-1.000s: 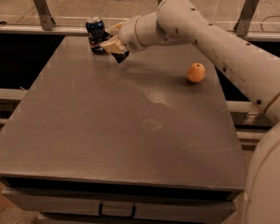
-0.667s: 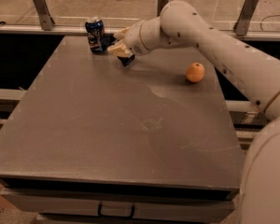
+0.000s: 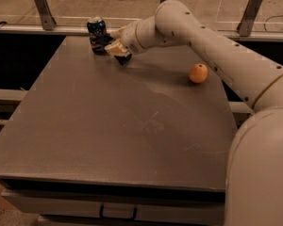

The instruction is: Move rxbar blueberry near pepsi can

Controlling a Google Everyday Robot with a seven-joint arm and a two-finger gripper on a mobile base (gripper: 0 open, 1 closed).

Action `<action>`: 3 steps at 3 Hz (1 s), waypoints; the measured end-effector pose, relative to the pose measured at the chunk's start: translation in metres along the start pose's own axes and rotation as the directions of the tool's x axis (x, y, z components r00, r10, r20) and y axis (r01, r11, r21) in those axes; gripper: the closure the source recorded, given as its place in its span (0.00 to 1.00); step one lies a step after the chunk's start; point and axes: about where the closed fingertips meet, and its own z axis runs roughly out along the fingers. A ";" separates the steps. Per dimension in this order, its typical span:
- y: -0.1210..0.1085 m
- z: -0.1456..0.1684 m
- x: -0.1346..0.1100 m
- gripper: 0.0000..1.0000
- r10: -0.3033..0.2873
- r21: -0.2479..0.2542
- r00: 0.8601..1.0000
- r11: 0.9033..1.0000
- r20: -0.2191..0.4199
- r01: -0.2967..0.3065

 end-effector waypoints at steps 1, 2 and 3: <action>-0.005 0.009 -0.003 0.36 -0.006 -0.001 1.000 1.000 -0.004 0.006; -0.009 0.013 -0.004 0.13 -0.007 0.002 1.000 1.000 -0.009 0.007; -0.017 0.006 -0.013 0.00 -0.014 0.016 1.000 1.000 -0.005 0.015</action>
Offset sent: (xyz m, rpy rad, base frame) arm 0.0194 0.0064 0.0058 -0.0158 -0.0102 -0.0170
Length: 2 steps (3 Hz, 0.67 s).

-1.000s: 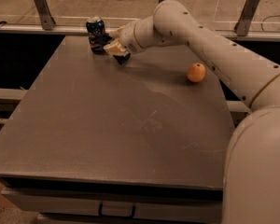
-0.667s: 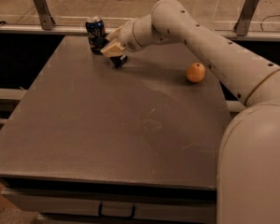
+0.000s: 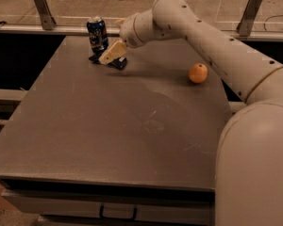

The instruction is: Move rxbar blueberry near pepsi can

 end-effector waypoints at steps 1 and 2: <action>-0.023 -0.032 -0.022 0.00 -0.032 0.066 0.999 0.997 0.019 0.031; -0.059 -0.101 -0.051 0.00 -0.059 0.163 0.994 0.986 0.091 0.043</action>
Offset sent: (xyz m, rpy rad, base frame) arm -0.0166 -0.1589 0.2147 0.1936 -0.2995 -0.1503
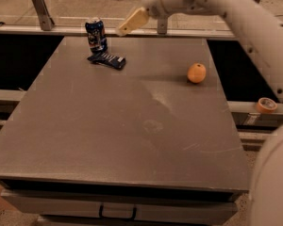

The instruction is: Move rxbar blueberry near pepsi can

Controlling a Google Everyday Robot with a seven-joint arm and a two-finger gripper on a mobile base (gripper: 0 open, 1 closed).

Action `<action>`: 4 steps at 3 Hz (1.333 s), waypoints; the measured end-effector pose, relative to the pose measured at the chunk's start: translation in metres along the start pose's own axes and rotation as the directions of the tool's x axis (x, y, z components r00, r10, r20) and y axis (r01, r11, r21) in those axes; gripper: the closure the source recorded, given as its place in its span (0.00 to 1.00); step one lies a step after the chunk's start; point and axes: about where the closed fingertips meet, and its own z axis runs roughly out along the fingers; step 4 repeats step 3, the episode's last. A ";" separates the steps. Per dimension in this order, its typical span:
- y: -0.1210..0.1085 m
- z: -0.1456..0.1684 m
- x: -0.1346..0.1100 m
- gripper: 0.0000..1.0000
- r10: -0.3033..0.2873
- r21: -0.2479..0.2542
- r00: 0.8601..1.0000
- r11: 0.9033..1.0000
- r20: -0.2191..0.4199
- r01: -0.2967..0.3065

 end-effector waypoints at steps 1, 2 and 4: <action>-0.061 -0.095 -0.036 0.00 -0.070 0.169 0.996 0.984 0.047 0.061; -0.106 -0.196 -0.078 0.00 -0.160 0.359 0.986 0.923 0.036 0.137; -0.111 -0.211 -0.084 0.00 -0.170 0.388 0.985 0.910 0.032 0.144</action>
Offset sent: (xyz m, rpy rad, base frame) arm -0.1182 -0.2492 0.3026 0.0479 -0.5864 -0.4130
